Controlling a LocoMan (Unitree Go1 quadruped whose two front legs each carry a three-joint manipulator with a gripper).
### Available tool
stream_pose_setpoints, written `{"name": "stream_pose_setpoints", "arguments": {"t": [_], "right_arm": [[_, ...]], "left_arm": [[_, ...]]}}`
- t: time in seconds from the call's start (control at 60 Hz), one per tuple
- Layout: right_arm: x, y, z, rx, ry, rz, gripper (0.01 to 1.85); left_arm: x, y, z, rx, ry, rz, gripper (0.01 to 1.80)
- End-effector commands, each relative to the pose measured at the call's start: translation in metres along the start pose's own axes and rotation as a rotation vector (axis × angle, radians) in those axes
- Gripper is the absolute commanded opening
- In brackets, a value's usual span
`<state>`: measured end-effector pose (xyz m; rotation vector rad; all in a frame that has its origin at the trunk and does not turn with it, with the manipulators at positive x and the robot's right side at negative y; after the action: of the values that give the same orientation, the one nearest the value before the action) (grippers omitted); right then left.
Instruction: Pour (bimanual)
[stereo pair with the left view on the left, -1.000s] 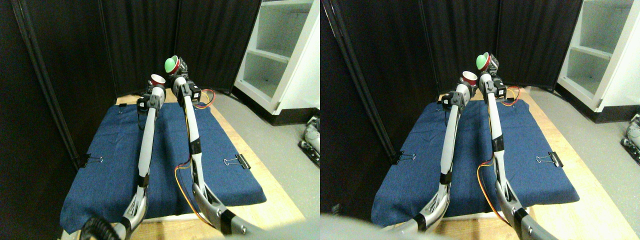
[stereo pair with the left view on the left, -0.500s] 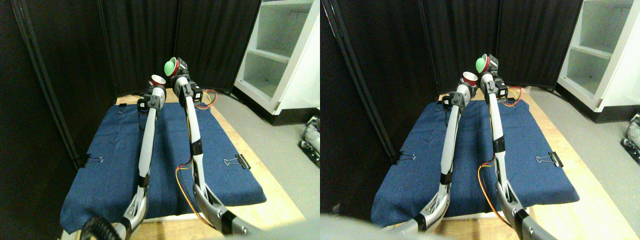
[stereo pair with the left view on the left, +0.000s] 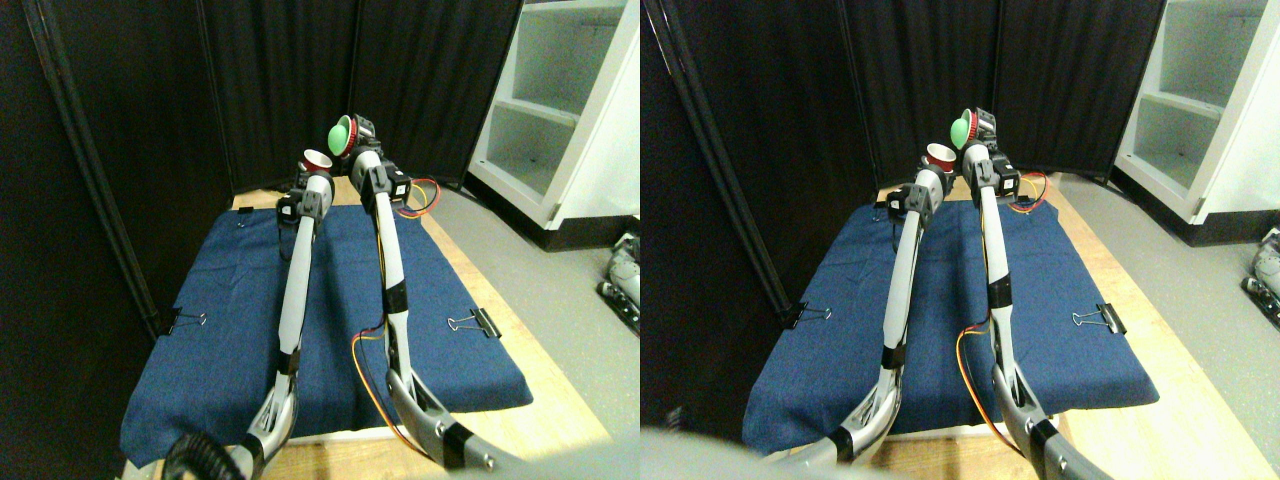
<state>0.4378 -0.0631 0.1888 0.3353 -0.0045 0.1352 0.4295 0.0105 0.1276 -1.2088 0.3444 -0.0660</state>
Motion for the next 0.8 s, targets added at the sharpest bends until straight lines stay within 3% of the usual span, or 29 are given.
{"name": "stream_pose_setpoints", "arguments": {"t": [0.017,0.133,0.4,0.417,0.517,0.7,0.8], "right_arm": [[0.0007,0.0013,0.0091,-0.017,-0.047,0.014,0.33],[0.0009,0.0024,0.0082,-0.059,-0.046,-0.005,0.33],[0.0051,0.0016,0.0085,-0.126,-0.029,0.017,0.33],[0.0057,0.0011,0.0081,-0.122,-0.024,0.035,0.41],[0.0041,0.0016,0.0076,-0.14,-0.026,0.022,0.33],[0.005,0.0022,0.0082,-0.178,-0.02,0.05,0.38],[0.0068,0.0033,0.0077,-0.22,-0.013,0.092,0.56]], "left_arm": [[-0.0009,-0.0079,-0.0017,-0.006,0.0,-0.048,0.33],[-0.0008,-0.0082,-0.002,0.001,0.002,-0.048,0.33],[-0.0046,-0.0099,-0.0061,-0.015,0.011,-0.037,0.33],[-0.0051,-0.0102,-0.0068,-0.014,0.01,-0.039,0.33],[-0.0063,-0.0101,-0.007,-0.005,0.006,-0.033,0.33],[-0.0066,-0.008,-0.0055,-0.005,0.009,-0.04,0.33],[-0.0072,-0.0079,-0.0048,-0.006,0.009,-0.039,0.33]]}}
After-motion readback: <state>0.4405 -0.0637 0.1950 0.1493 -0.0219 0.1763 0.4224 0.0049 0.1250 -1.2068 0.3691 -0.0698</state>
